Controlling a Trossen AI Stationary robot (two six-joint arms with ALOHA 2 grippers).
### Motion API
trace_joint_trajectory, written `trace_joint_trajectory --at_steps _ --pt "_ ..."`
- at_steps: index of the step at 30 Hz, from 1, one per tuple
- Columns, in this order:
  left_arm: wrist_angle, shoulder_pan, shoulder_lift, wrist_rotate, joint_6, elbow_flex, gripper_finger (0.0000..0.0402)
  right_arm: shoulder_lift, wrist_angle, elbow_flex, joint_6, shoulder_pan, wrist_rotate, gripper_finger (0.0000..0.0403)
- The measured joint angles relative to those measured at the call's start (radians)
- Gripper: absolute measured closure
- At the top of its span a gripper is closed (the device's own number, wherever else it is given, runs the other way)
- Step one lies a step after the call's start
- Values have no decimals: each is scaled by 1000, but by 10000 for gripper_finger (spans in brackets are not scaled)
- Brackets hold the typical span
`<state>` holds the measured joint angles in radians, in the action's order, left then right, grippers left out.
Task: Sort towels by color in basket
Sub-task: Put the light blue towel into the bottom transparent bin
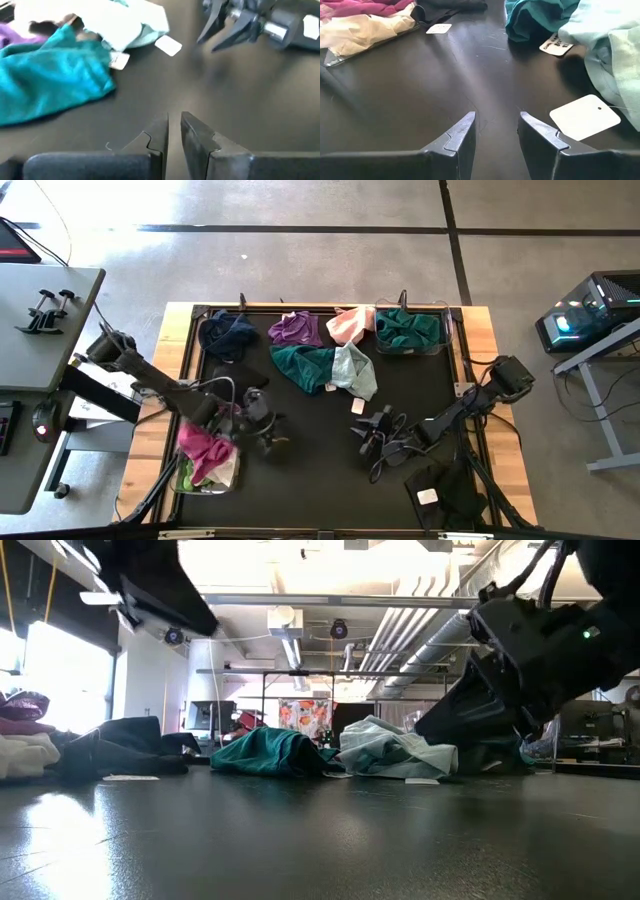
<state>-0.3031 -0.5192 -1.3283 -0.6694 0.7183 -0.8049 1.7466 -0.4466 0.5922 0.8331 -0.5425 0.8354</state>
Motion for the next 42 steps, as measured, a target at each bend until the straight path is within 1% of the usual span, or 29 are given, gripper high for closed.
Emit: trace_joint_trajectory --at_steps 2,4,7,10,13,16,20,23,24,26,28,30,32,34,36,38,40,42 --pt "164 32 0 10 -64 68 365 11 -5 0 5 8 -1 265" --pt "307 57 -1 7 -119 122 365 24 -19 0 -6 14 -24 265" --pt "485 83 -9 -4 -172 181 365 44 -35 19 -101 15 -56 265" --pt "585 96 -24 -11 -217 212 365 60 -36 67 -236 14 -62 265" --pt "616 101 -39 -13 -276 219 365 64 -3 124 -405 15 -62 265" --pt "619 103 -51 -16 -357 219 365 51 85 177 -539 30 -63 265" --pt "649 125 -73 -15 -450 219 365 -9 295 235 -562 105 -61 265" --pt "690 151 -95 -12 -540 219 365 -51 442 253 -551 187 -75 261" --pt "715 164 -106 1 -573 218 365 -66 478 254 -542 221 -101 257" --pt "739 196 -116 45 -615 219 365 -94 520 254 -527 301 -191 241" --pt "800 247 -125 116 -631 219 365 -115 541 250 -546 380 -294 216" --pt "840 302 -125 196 -679 218 365 -127 535 250 -582 447 -377 188" --pt "878 355 -125 264 -741 218 365 -133 523 250 -621 505 -418 161" --pt "902 402 -125 289 -788 218 365 -134 504 250 -666 553 -429 143" --pt "912 448 -125 291 -824 218 365 -128 510 250 -717 595 -452 136" --pt "906 488 -125 291 -827 218 365 -112 504 248 -746 634 -504 137" --pt "904 515 -125 293 -802 220 365 -85 503 242 -751 667 -533 144" --pt "901 528 -125 319 -794 225 365 -55 510 243 -757 689 -541 154"
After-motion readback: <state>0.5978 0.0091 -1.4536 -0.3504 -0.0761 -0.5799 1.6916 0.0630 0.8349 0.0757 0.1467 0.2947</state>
